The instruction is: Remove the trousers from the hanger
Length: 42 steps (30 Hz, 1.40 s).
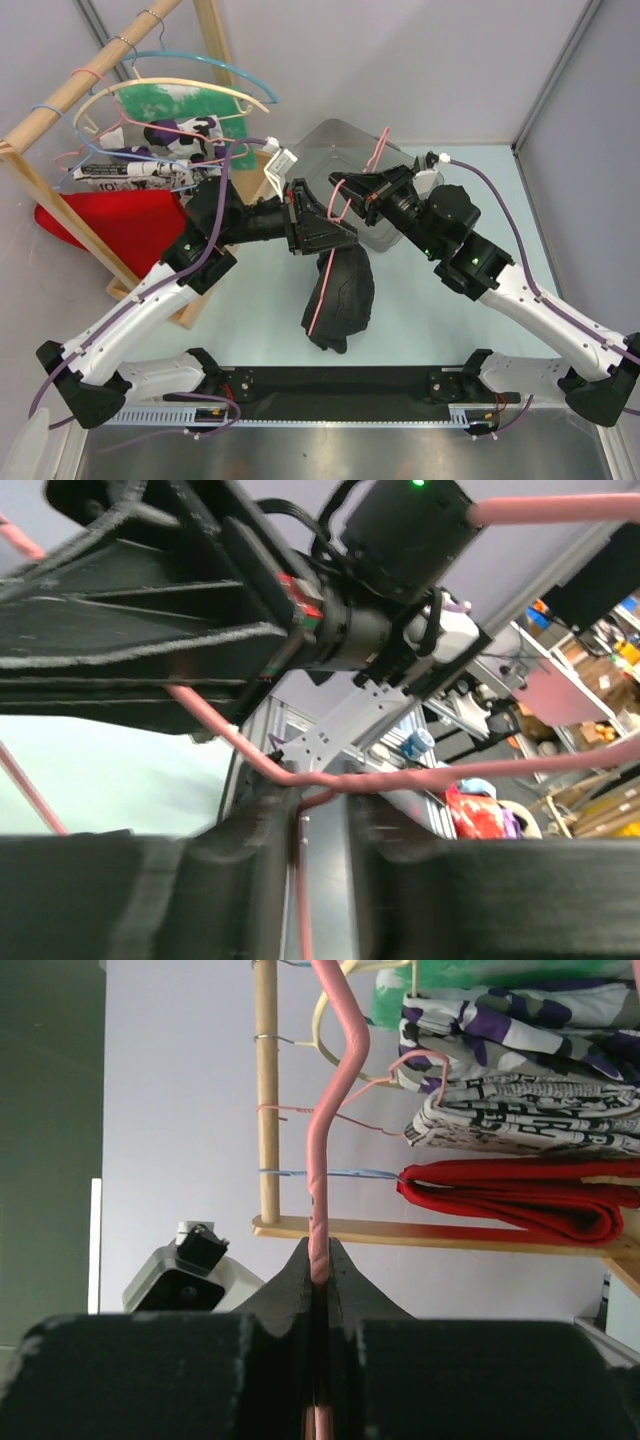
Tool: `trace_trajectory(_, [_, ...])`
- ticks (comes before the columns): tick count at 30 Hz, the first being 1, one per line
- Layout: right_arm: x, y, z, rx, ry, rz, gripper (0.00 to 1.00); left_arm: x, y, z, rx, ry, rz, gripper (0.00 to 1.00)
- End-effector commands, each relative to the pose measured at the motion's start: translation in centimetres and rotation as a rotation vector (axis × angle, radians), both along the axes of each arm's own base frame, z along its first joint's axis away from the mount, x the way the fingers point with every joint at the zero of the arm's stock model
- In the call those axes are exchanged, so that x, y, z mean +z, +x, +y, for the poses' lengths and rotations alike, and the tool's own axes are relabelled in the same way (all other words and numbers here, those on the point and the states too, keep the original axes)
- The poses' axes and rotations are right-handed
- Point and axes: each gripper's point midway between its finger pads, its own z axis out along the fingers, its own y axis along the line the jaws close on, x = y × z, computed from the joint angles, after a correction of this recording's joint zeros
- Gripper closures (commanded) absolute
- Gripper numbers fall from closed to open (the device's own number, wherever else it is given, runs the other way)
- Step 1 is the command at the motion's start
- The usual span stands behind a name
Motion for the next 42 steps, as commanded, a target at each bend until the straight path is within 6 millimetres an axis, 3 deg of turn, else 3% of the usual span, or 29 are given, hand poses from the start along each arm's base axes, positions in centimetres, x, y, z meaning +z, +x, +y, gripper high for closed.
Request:
trace_trajectory(1, [6.0,-1.7,-2.0,0.022,0.184,-0.104,1.00,3.4,-0.9,0.1,-0.020,-0.076,-0.036,0.82])
trace_trajectory(2, [5.7,-1.7,-2.1,0.021,0.178,-0.106,1.00,3.7,-0.8,0.2,-0.004,-0.085,-0.033,0.93])
trace_trajectory(4, [5.3,-1.9,-2.3,0.024,0.157,-0.115,0.96,4.7,-0.2,0.6,0.053,-0.109,-0.012,0.99])
trace_trajectory(6, [3.6,-1.7,-2.4,0.027,0.106,-0.098,0.90,5.5,0.7,1.0,0.126,-0.113,0.029,1.00])
trace_trajectory(7, [3.0,-1.7,-2.5,0.029,0.076,-0.101,0.81,5.6,1.2,1.1,0.156,-0.106,0.059,1.00])
trace_trajectory(12, [-1.9,-1.5,-3.1,0.049,-0.066,-0.061,0.57,7.8,1.9,2.3,0.246,-0.145,0.106,1.00])
trace_trajectory(13, [-2.0,-1.9,-3.6,0.050,-0.078,-0.076,0.46,8.2,2.5,2.6,0.286,-0.157,0.117,1.00])
trace_trajectory(17, [-6.3,-2.5,-5.5,0.028,-0.327,-0.113,0.25,8.8,3.8,3.7,0.394,-0.151,0.153,1.00])
trace_trajectory(18, [-6.9,-2.4,-6.1,0.006,-0.370,-0.118,0.18,9.3,4.0,4.0,0.415,-0.160,0.155,1.00])
trace_trajectory(22, [-7.7,-3.6,-7.6,0.018,-0.547,-0.264,0.07,9.7,5.6,4.4,0.506,-0.154,0.175,1.00])
trace_trajectory(24, [-9.1,-4.5,-7.4,0.097,-0.678,-0.350,0.07,9.8,6.9,4.7,0.569,-0.150,0.182,1.00])
trace_trajectory(29, [-10.1,-8.1,-5.5,0.320,-0.837,-0.635,0.04,10.3,8.6,5.5,0.672,-0.134,0.167,1.00])
trace_trajectory(31, [-10.5,-8.7,-5.6,0.336,-0.916,-0.755,0.00,10.9,9.8,6.3,0.753,-0.142,0.162,1.00])
trace_trajectory(36, [-11.1,-12.3,-4.1,0.491,-0.932,-0.968,0.00,11.9,10.9,8.1,0.865,-0.139,0.154,1.00])
trace_trajectory(38, [-11.7,-12.7,-3.4,0.516,-0.974,-1.017,0.00,12.0,11.2,8.5,0.892,-0.139,0.153,1.00])
trace_trajectory(39, [-12.0,-14.1,-2.7,0.550,-0.979,-1.052,0.00,12.2,11.3,8.7,0.902,-0.142,0.150,1.00])
trace_trajectory(42, [-13.0,-12.6,-2.0,0.460,-1.118,-1.034,0.00,12.6,11.6,9.2,0.934,-0.146,0.155,1.00])
